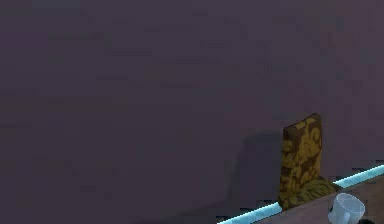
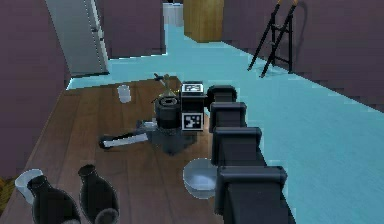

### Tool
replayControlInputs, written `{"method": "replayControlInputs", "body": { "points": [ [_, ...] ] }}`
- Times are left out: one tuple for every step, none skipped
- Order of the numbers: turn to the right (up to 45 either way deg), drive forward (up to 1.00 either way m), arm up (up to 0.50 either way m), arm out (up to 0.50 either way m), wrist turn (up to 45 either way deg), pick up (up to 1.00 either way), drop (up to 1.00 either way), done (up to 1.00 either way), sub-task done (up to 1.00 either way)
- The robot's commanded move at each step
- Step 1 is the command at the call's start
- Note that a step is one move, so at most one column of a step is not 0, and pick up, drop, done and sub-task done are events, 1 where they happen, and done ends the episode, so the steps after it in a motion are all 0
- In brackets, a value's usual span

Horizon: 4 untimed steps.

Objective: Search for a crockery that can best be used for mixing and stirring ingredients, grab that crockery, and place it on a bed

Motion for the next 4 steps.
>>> {"method": "replayControlInputs", "body": {
  "points": [
    [0.0,0.00,0.00,0.00,45.0,0.00,0.00,0.00,0.00],
    [0.0,0.00,0.00,0.00,21.0,0.00,0.00,0.00,0.00],
    [0.0,0.00,-0.30,0.00,0.0,0.00,0.00,0.00,0.00],
    [0.0,0.00,0.00,0.00,0.0,1.00,0.00,0.00,0.00]
  ]
}}
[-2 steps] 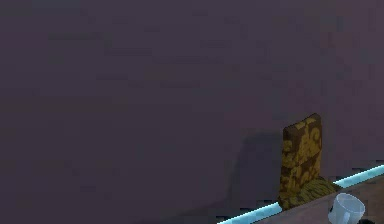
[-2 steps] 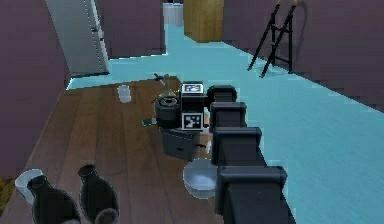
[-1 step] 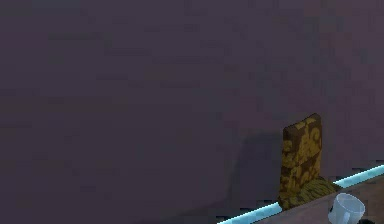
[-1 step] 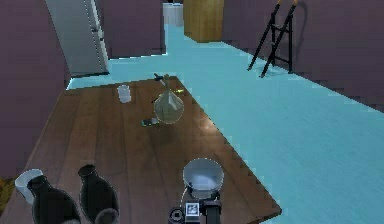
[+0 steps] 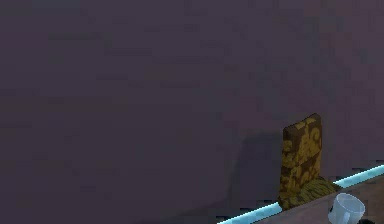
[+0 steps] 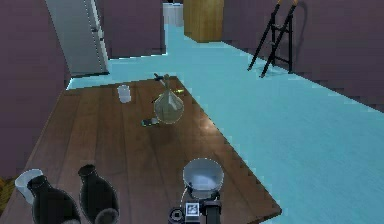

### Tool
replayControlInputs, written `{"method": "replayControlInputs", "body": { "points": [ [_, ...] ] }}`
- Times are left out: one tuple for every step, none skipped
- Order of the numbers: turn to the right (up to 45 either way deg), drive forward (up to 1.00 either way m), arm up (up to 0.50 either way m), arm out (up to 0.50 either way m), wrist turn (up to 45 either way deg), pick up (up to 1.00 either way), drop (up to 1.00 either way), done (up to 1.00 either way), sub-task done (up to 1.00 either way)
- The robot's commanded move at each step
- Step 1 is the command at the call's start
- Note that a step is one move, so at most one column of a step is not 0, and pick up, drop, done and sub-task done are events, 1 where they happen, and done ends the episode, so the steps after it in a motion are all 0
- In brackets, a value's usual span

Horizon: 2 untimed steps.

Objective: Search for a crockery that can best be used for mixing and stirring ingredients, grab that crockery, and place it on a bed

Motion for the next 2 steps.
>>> {"method": "replayControlInputs", "body": {
  "points": [
    [0.0,0.00,0.10,0.00,0.0,0.00,0.00,0.00,0.00],
    [0.0,0.00,0.20,0.00,0.0,0.00,0.00,0.00,0.00]
  ]
}}
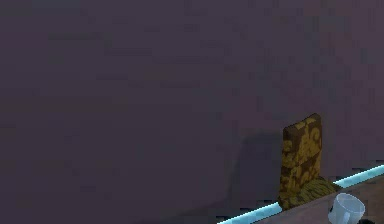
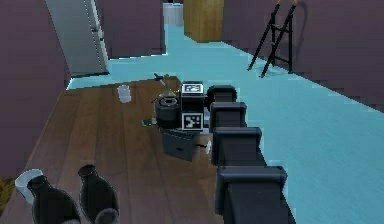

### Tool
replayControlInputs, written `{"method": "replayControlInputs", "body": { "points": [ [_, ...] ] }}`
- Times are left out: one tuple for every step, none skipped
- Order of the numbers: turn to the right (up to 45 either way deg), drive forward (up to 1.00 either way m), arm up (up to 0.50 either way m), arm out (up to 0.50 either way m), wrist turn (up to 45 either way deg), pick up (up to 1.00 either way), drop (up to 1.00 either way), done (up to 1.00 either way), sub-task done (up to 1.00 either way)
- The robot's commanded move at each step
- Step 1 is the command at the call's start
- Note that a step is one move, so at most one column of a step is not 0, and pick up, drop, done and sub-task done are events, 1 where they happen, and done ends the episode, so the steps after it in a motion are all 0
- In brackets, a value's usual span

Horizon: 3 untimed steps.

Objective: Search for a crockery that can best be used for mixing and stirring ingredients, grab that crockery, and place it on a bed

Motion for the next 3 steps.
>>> {"method": "replayControlInputs", "body": {
  "points": [
    [0.0,0.00,0.00,0.00,-45.0,0.00,0.00,0.00,0.00],
    [0.0,0.00,0.00,0.00,-45.0,0.00,0.00,0.00,0.00],
    [0.0,0.00,0.00,0.00,-45.0,0.00,0.00,0.00,0.00]
  ]
}}
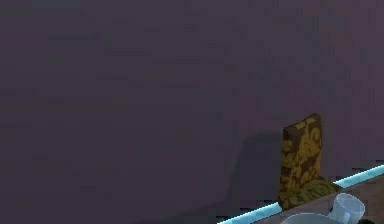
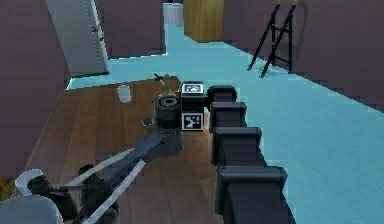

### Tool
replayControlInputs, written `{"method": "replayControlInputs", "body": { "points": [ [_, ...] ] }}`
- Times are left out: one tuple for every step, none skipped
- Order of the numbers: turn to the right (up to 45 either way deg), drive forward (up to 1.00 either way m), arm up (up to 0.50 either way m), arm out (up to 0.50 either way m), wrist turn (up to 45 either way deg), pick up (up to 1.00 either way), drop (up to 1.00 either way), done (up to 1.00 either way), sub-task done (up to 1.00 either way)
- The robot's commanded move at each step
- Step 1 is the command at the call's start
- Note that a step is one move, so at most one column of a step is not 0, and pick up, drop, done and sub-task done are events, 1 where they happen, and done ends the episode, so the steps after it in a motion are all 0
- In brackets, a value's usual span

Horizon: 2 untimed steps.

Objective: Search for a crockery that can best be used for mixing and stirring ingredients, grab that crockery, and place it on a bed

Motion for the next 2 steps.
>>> {"method": "replayControlInputs", "body": {
  "points": [
    [0.0,0.00,0.00,0.00,-15.0,0.00,0.00,0.00,0.00],
    [0.0,0.00,0.00,-0.16,0.0,0.00,0.00,0.00,0.00]
  ]
}}
